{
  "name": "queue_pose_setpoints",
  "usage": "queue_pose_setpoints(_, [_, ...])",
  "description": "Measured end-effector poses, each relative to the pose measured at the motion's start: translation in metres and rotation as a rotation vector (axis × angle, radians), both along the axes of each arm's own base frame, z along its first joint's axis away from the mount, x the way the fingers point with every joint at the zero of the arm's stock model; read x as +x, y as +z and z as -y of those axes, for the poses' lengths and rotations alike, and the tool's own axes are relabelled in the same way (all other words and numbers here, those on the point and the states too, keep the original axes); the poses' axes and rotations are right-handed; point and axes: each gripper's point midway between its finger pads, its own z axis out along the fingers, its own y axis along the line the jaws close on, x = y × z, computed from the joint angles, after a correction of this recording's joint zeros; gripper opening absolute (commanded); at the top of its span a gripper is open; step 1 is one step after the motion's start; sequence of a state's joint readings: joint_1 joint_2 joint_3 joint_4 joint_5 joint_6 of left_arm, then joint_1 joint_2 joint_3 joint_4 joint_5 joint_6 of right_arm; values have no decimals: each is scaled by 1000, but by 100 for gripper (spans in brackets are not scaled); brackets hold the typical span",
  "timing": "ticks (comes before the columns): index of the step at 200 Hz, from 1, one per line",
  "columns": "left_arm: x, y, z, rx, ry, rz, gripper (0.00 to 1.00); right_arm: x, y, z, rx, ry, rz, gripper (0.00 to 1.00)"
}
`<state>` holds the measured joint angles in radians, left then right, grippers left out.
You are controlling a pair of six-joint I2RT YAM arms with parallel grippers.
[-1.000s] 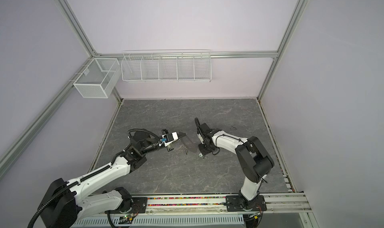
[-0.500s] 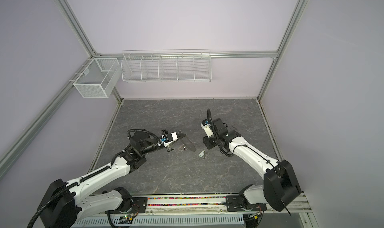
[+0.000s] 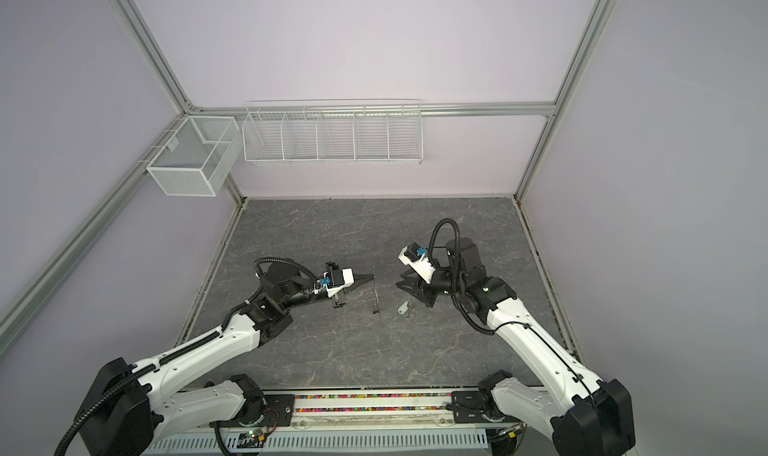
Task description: Put the keys on the keyring
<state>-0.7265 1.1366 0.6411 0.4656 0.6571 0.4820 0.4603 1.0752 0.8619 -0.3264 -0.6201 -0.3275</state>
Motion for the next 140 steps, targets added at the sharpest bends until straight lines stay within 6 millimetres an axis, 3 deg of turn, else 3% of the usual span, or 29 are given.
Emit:
queue_pose_setpoints(45, [-5, -2, 1, 5, -33, -15, 0, -22, 30, -11, 99, 149, 100, 32])
queue_pose_setpoints(83, [-7, -7, 4, 13, -55, -37, 0, -32, 25, -21, 105, 225, 93, 31])
queue_pose_setpoints(140, [-9, -2, 7, 5, -82, -48, 0, -27, 25, -30, 107, 245, 98, 27])
